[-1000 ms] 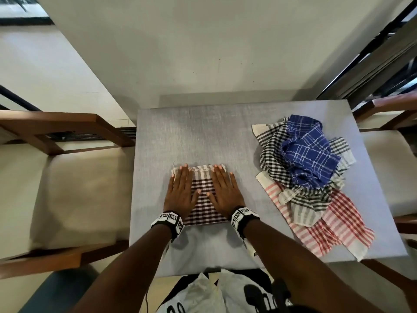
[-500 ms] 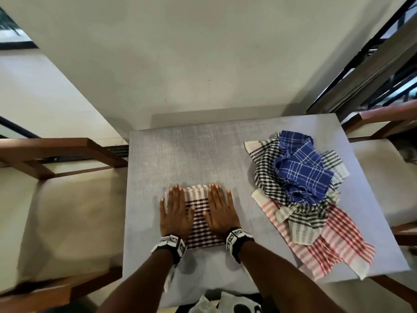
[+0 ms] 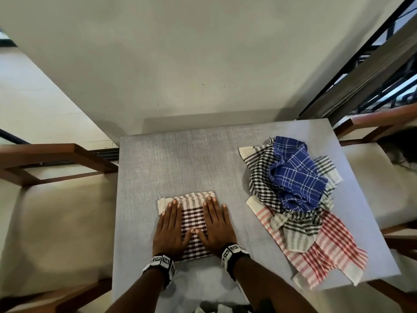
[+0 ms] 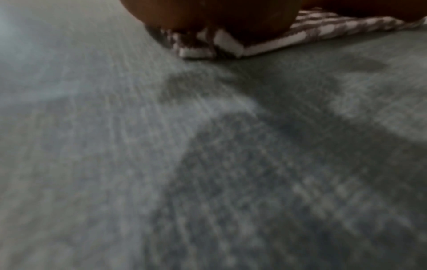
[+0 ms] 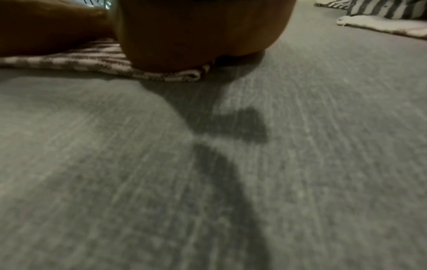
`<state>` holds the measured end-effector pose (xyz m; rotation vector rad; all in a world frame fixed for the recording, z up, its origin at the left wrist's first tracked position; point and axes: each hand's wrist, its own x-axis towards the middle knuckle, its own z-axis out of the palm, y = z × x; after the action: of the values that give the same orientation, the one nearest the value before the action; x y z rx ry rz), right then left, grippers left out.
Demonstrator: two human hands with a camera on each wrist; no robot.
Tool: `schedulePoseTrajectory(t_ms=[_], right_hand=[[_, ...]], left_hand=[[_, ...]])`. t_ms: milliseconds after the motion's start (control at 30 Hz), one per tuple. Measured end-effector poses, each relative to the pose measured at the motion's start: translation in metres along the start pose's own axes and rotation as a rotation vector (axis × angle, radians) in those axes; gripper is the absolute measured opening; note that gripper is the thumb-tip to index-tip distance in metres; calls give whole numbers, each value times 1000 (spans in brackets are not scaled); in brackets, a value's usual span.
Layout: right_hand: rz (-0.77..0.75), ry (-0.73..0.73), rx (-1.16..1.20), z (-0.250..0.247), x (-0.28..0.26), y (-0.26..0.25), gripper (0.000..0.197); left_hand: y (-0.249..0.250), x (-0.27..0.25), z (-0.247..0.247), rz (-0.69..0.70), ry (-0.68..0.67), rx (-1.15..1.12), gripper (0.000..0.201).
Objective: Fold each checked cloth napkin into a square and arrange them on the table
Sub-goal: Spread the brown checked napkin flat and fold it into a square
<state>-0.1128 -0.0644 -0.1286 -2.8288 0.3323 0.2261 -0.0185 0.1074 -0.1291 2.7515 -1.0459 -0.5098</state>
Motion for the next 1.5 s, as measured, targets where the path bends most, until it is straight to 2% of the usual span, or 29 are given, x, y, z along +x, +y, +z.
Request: schedulePoseTrajectory(t_ms=[467, 567, 633, 733, 833, 900, 1000, 1067, 1167, 1267, 1367, 1500], right_hand=[[13, 14, 26, -3, -2, -1, 95], [7, 5, 54, -4, -1, -2, 96], [22, 13, 77, -3, 1, 1, 90], [48, 63, 107, -12, 8, 15, 73], [54, 119, 102, -36, 37, 29, 58], [27, 70, 65, -53, 61, 35, 52], [-34, -67, 1, -66, 86, 40, 43], [-31, -140, 25, -68, 94, 42, 44], [82, -266, 145, -73, 103, 44, 42], [147, -369, 170, -79, 114, 44, 30], [117, -401, 113, -83, 121, 42, 30], [90, -379, 138, -96, 125, 41, 28]], left_hand=[[1, 0, 1, -55, 34, -36, 97], [1, -1, -3, -64, -3, -45, 96], [-1, 0, -7, -65, -28, -49, 91], [-4, 4, -23, -51, 41, -57, 77], [-15, 25, -48, -39, 118, -9, 57], [-24, 43, -68, -71, 121, 4, 53], [-39, 62, -85, -13, 12, 49, 49], [-46, 70, -91, 40, -84, 80, 48], [-49, 81, -94, 39, -195, 77, 48], [-48, 90, -101, 15, -268, 103, 43], [-49, 97, -106, -8, -329, 162, 36], [-51, 100, -112, -55, -349, 97, 37]])
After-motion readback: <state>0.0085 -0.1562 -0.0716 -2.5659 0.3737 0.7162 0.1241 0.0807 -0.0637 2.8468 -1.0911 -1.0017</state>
